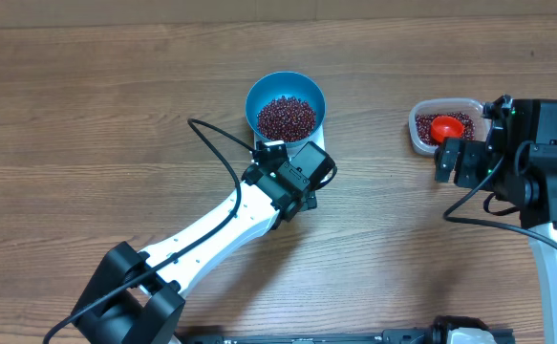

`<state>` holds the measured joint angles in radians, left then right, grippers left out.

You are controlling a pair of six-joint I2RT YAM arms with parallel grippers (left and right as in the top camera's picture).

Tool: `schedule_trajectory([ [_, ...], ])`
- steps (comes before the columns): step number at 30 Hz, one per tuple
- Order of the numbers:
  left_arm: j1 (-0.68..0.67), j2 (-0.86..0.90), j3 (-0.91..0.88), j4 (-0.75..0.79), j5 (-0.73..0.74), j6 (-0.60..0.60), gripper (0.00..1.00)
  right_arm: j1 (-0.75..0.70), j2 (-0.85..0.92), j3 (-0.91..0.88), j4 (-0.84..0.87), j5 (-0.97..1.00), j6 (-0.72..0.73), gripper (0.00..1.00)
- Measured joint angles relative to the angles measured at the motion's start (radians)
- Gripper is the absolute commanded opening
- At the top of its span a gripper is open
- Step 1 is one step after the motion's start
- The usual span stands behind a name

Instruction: Scoop item into bowl and weigh 150g on scale

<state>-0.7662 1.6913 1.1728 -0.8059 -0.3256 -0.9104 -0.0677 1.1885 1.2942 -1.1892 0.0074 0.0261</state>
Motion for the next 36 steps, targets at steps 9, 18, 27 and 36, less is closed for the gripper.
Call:
schedule_trajectory([
  [9,0.000,0.000,-0.001,0.062,0.000,0.050,0.99,0.000,0.000,0.000,0.000,0.000,0.000,1.00],
  [18,0.000,-0.031,-0.048,0.128,-0.001,0.142,0.99,0.000,0.000,0.000,0.000,0.000,0.000,1.00],
  [27,0.037,-0.273,-0.266,0.288,-0.007,0.202,0.99,0.000,0.000,0.000,0.000,0.000,0.000,1.00],
  [36,0.141,-0.478,-0.527,0.460,0.071,0.294,0.99,0.000,0.000,0.000,0.000,0.000,0.000,1.00],
])
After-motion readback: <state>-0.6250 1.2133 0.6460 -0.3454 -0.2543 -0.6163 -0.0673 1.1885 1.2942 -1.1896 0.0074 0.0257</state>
